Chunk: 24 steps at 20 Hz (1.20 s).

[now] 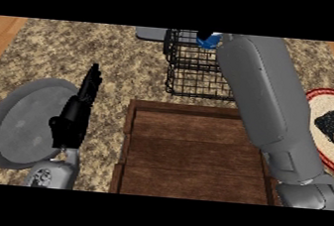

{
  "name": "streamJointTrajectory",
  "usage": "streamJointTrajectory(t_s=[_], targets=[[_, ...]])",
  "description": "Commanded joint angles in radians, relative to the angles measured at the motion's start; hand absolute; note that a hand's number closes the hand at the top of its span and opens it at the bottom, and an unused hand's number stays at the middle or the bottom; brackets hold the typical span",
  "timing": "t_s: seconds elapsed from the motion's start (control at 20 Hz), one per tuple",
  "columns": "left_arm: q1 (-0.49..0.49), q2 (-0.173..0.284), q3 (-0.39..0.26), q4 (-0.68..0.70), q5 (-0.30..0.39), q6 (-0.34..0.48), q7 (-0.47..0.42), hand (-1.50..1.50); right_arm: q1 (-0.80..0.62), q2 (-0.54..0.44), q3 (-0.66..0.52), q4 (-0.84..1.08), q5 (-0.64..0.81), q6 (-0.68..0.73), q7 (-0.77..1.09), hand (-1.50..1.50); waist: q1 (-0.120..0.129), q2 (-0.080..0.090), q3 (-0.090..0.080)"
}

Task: Pick the can from the tray and place it in the tiered basket

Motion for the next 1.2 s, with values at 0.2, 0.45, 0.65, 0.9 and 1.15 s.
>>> streamJointTrajectory(t_s=[0.2,0.45,0.65,0.9,1.15], targets=[[0.018,0.009,0.015,-0.002,0.009,-0.007,-0.017,0.0,0.023,-0.001,-0.097,-0.12,0.006,-0.264,0.04,-1.5,-0.009,-0.003,0.0],[0.015,0.011,0.036,0.033,0.001,0.012,-0.043,0.0,0.131,-0.052,-0.136,-0.326,0.018,-0.219,0.122,-1.5,-0.034,-0.01,0.0],[0.046,0.014,0.043,-0.006,0.019,0.005,-0.01,0.0,0.296,-0.048,-0.213,-0.564,-0.049,-0.193,0.132,-1.5,-0.068,-0.024,0.001],[0.039,0.027,0.051,-0.027,0.016,0.005,0.008,0.0,0.539,-0.067,-0.28,-0.902,-0.182,-0.092,0.076,-1.5,-0.077,-0.022,0.002],[0.099,0.027,0.03,-0.088,0.014,-0.003,0.039,0.0,0.83,-0.089,-0.366,-1.22,-0.38,0.045,0.017,-1.5,-0.073,-0.023,0.002]])
